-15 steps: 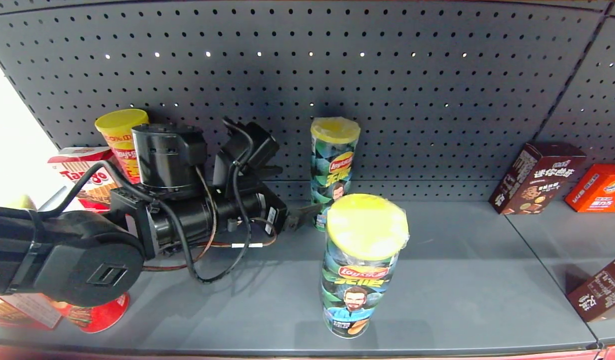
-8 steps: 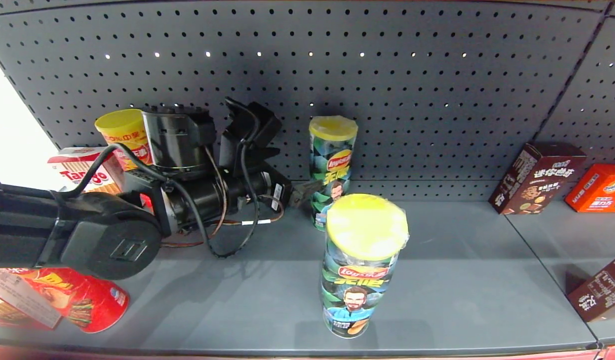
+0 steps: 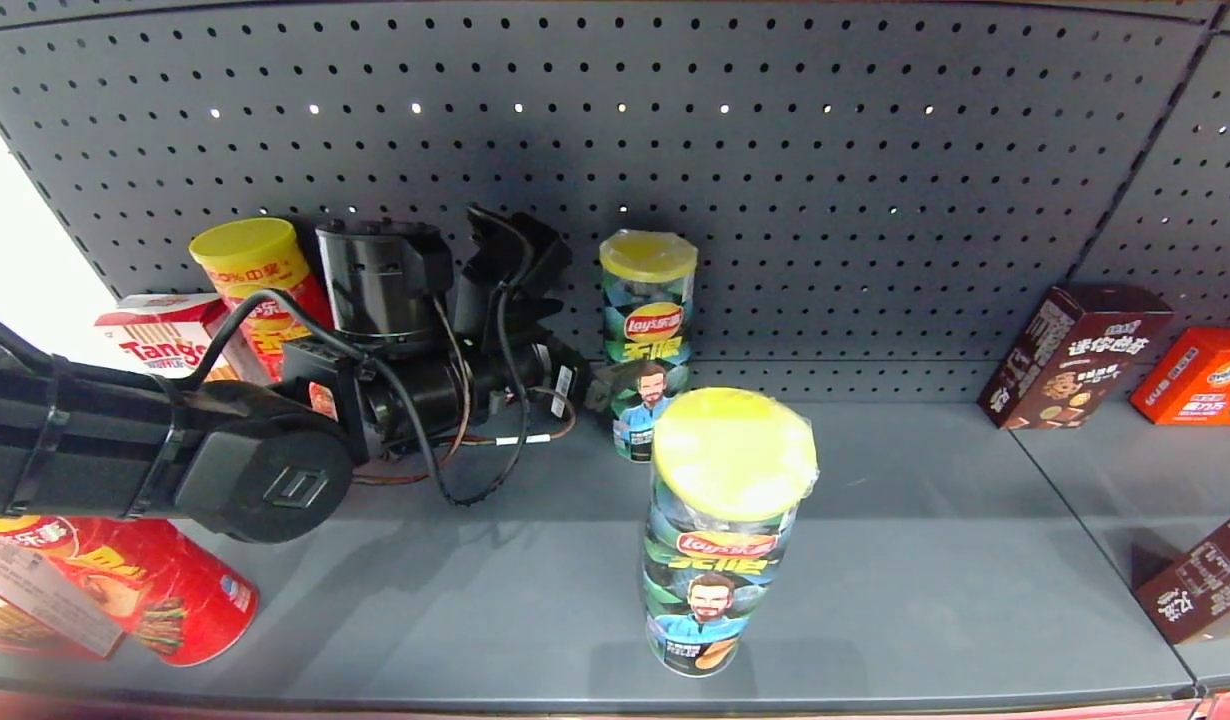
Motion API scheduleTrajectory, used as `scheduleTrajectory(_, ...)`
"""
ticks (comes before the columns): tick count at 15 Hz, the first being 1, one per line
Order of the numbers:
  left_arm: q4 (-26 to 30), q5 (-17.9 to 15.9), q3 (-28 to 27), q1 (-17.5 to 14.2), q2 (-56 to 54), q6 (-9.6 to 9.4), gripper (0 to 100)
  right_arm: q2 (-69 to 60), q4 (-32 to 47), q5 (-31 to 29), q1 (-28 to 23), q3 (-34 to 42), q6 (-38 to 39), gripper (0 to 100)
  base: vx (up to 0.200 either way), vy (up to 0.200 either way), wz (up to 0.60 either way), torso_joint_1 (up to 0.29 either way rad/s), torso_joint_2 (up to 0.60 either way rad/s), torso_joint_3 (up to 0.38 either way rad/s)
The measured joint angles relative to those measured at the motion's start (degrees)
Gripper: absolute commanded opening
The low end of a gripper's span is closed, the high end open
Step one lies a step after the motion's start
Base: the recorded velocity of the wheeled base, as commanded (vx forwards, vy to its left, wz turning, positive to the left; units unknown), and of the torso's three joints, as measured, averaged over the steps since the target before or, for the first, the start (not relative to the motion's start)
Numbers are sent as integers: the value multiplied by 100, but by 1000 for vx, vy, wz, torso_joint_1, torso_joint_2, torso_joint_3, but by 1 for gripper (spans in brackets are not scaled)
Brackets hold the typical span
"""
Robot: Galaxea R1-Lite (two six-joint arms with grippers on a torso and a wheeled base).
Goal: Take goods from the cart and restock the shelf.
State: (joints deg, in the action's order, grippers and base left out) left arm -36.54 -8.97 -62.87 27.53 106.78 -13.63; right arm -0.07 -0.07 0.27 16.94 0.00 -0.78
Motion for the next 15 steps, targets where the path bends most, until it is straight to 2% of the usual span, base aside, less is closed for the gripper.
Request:
scheduleTrajectory(5,-24,-2,188,20,-177,9,100,0,0,2,0,0,2,100,0,0,0,0,0,0)
scheduleTrajectory(9,6,-2,714,127,-818,33,100,0,0,2,-2,0,0,100,0,0,0,0,0,0)
scheduleTrajectory(15,-2,0,1408,251,-2255,338,100,0,0,2,0,0,0,100,0,0,0,0,0,0)
